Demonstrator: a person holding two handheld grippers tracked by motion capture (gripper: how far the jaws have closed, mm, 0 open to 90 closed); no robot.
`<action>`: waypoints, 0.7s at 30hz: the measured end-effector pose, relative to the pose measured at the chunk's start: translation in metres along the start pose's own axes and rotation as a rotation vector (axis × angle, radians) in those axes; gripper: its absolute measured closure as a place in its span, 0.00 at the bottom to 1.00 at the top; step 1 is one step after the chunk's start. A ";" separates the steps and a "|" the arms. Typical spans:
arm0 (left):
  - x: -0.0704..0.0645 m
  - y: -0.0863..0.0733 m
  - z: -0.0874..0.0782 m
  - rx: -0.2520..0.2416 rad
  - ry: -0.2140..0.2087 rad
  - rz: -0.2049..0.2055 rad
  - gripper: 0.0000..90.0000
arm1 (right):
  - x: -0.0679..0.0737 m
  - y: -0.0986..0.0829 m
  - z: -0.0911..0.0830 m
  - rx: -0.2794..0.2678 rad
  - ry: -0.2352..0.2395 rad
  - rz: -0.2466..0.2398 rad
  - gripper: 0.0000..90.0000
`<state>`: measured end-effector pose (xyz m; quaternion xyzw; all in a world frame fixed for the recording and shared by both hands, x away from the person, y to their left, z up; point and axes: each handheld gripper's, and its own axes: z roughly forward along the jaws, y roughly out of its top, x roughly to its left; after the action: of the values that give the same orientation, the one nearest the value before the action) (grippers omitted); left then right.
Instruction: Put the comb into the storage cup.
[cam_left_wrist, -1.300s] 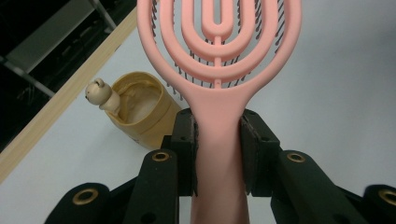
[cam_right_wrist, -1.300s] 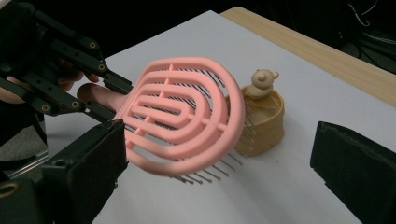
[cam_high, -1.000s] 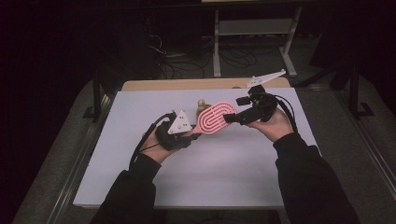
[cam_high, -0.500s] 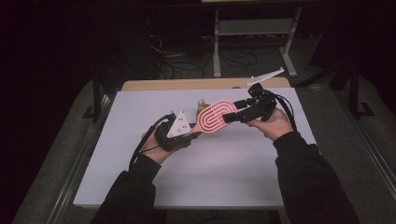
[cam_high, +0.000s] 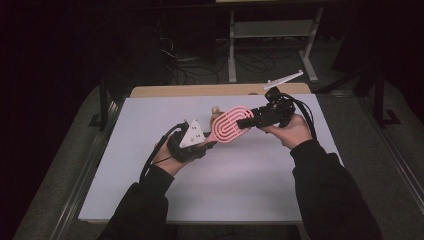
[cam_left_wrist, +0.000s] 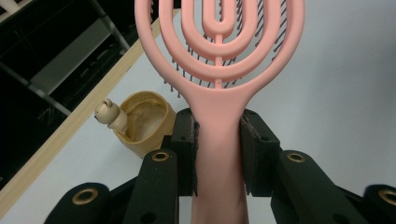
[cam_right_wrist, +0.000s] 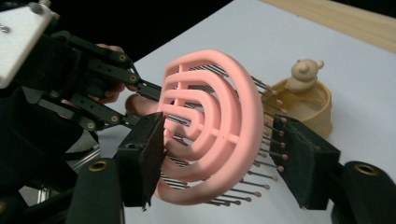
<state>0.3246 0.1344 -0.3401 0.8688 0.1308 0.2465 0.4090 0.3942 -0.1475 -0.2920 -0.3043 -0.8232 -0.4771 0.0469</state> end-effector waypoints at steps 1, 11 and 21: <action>0.000 0.000 0.000 0.000 -0.001 -0.001 0.78 | 0.002 0.001 -0.001 -0.004 0.004 -0.007 0.43; 0.002 -0.003 0.007 0.043 -0.011 -0.014 0.78 | 0.012 0.009 -0.002 -0.023 0.022 -0.027 0.57; 0.004 -0.006 0.015 0.072 -0.036 -0.034 0.78 | 0.019 0.016 0.001 0.007 0.069 -0.027 0.66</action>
<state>0.3356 0.1307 -0.3518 0.8850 0.1470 0.2187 0.3839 0.3878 -0.1321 -0.2736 -0.2765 -0.8267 -0.4850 0.0697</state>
